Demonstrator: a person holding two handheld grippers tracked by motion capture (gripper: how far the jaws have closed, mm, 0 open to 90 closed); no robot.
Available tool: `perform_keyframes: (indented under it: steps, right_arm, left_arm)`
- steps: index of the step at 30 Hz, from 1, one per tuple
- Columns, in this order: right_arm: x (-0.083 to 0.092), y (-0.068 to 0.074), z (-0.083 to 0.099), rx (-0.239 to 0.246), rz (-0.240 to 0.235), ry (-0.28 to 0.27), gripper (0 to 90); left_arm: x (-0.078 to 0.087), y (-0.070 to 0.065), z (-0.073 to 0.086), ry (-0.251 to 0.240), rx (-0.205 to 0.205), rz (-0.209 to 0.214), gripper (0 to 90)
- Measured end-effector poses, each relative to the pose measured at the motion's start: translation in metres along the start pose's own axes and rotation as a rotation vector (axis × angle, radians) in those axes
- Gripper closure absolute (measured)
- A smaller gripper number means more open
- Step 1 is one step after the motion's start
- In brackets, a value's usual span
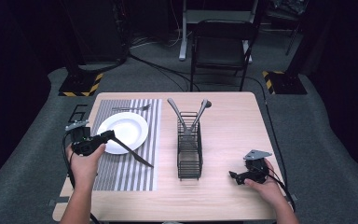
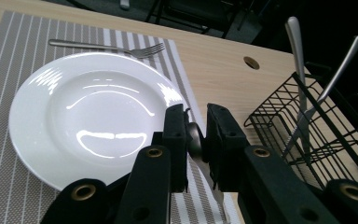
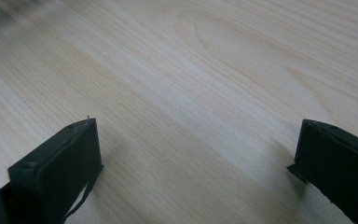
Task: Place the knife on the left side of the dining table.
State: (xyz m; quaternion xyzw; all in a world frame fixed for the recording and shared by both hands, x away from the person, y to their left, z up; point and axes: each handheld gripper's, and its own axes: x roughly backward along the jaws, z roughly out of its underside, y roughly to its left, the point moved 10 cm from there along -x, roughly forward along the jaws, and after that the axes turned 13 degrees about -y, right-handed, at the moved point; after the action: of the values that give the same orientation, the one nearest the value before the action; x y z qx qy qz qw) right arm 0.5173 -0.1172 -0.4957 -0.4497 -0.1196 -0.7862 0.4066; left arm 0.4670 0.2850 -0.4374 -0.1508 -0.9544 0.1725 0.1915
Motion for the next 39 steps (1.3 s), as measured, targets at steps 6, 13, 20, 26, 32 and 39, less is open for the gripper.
perform_keyframes:
  steps: [6, 13, 20, 26, 32, 39]
  right_arm:
    - [0.000, 0.000, 0.000, 0.000, 0.000, 0.000, 0.0]
    - [0.000, 0.000, 0.000, -0.001, 0.006, 0.001, 0.0]
    - [0.000, 0.000, 0.000, -0.001, 0.005, 0.002, 0.0]
    - [0.000, 0.000, 0.000, -0.001, 0.006, 0.001, 0.0]
    - [0.000, 0.000, 0.000, -0.001, 0.006, 0.001, 0.0]
    - [0.000, 0.000, 0.000, -0.001, 0.006, 0.001, 0.0]
  left_arm:
    - [0.002, 0.018, 0.007, -0.009, 0.030, -0.027, 76.7]
    - [0.003, 0.039, 0.018, -0.014, 0.087, -0.061, 75.1]
    - [0.003, 0.054, 0.027, -0.023, 0.129, -0.085, 74.2]
    - [0.003, 0.063, 0.032, -0.027, 0.150, -0.099, 73.5]
    - [0.003, 0.071, 0.039, -0.024, 0.160, -0.109, 72.9]
    - [0.003, 0.082, 0.048, -0.007, 0.192, -0.126, 71.7]
